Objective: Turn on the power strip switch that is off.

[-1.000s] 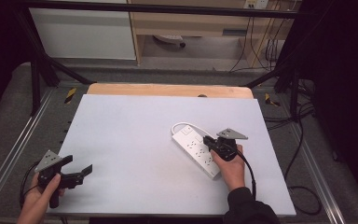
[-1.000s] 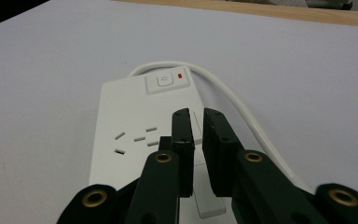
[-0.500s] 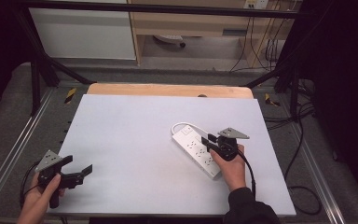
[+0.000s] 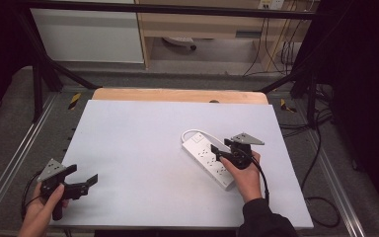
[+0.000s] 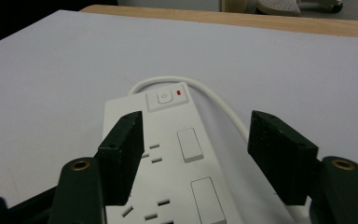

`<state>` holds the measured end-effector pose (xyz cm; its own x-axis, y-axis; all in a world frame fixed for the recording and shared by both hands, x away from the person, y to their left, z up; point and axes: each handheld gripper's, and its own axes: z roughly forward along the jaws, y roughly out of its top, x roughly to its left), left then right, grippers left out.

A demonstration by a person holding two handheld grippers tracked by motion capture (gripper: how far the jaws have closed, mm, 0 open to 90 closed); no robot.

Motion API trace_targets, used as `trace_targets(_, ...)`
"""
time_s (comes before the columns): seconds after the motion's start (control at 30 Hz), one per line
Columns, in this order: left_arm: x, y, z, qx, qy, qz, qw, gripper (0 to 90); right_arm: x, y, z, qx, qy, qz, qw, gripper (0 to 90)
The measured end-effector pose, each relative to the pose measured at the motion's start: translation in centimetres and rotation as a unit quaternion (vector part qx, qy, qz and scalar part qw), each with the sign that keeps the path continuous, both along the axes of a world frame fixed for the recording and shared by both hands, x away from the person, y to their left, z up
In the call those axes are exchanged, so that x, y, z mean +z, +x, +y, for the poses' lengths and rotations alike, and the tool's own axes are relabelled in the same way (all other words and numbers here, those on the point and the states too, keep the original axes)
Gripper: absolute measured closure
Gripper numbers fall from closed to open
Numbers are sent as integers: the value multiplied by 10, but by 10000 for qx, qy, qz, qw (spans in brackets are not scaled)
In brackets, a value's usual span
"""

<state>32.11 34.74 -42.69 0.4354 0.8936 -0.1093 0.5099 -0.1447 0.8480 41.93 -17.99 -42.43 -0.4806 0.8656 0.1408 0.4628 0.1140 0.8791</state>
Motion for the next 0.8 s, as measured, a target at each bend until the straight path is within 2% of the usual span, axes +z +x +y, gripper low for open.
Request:
trace_targets(0.2, 0, 0, 0, -5, -2, 0, 10000, 73, 1, 0, 1, 9, 15, 31, 10000, 306)
trace_targets(0.3, 0, 0, 0, 2, 0, -4, 10000, 73, 3, 0, 1, -2, -4, 37, 10000, 252)
trace_targets(0.47, 0, 0, 0, 1, 5, 2, 10000, 73, 9, 0, 3, -71, -64, -1, 10000, 71)
trace_targets(0.53, 0, 0, 0, -4, 2, -2, 10000, 73, 12, 0, 3, -75, -53, 16, 10000, 29)
trace_targets(0.8, 0, 0, 0, 0, 7, -6, 10000, 73, 23, -1, 2, -56, -171, 12, 9998, 27)
